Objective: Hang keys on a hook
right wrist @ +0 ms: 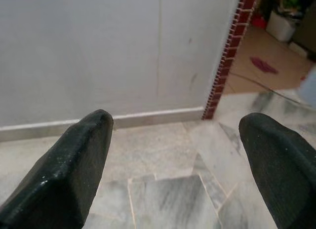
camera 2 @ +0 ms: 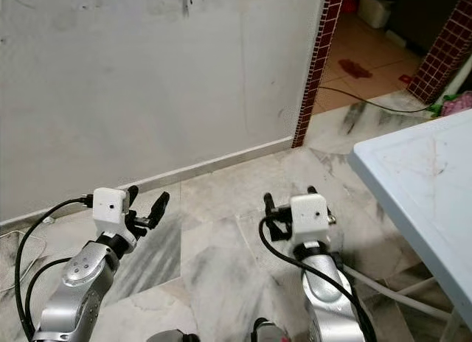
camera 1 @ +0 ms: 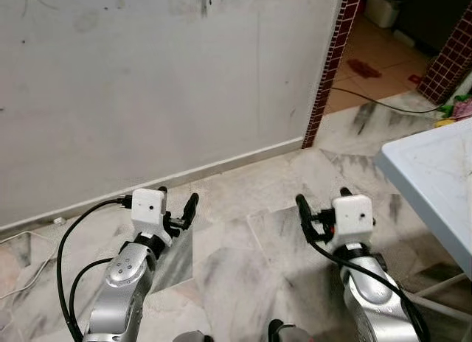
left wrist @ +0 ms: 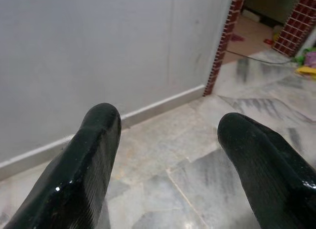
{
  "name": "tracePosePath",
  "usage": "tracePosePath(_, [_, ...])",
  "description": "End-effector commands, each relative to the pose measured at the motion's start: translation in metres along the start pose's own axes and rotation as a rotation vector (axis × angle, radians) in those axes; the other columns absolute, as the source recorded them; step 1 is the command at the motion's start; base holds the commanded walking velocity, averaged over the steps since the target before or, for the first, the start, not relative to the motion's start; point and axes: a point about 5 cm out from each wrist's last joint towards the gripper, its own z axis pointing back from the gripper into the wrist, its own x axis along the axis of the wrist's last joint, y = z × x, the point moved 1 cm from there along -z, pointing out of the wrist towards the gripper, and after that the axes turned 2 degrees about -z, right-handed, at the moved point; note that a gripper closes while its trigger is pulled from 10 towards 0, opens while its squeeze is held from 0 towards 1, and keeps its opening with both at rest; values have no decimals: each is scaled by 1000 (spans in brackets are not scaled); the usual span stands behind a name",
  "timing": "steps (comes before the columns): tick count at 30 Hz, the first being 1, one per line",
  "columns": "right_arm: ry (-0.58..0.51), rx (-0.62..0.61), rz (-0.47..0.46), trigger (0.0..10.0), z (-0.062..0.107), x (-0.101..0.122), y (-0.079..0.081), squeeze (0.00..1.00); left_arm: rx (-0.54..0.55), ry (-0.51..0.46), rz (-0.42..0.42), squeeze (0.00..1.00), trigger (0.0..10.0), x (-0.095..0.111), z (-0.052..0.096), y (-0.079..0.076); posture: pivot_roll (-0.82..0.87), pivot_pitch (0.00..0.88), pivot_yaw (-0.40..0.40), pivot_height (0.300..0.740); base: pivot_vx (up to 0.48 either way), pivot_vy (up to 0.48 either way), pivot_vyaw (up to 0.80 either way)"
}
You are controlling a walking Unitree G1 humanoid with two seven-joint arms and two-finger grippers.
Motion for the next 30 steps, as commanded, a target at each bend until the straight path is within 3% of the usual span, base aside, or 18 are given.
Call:
tracePosePath(1, [-6, -11, -10, 10000, 2, 4, -2, 0, -28, -1, 0, 0, 10000, 2, 2, -3, -97, 216, 84, 740, 0, 0, 0])
tracePosePath(5, [-5, -11, -11, 10000, 4, 5, 1, 0, -28, -2, 1, 0, 10000, 4, 2, -4, -93, 221, 82, 740, 0, 0, 0])
tracePosePath(30, [13, -3, -13, 10000, 4, 3, 5, 0, -21, 9, 8, 0, 10000, 8, 0, 1, -90, 219, 85, 740, -278, 0, 0])
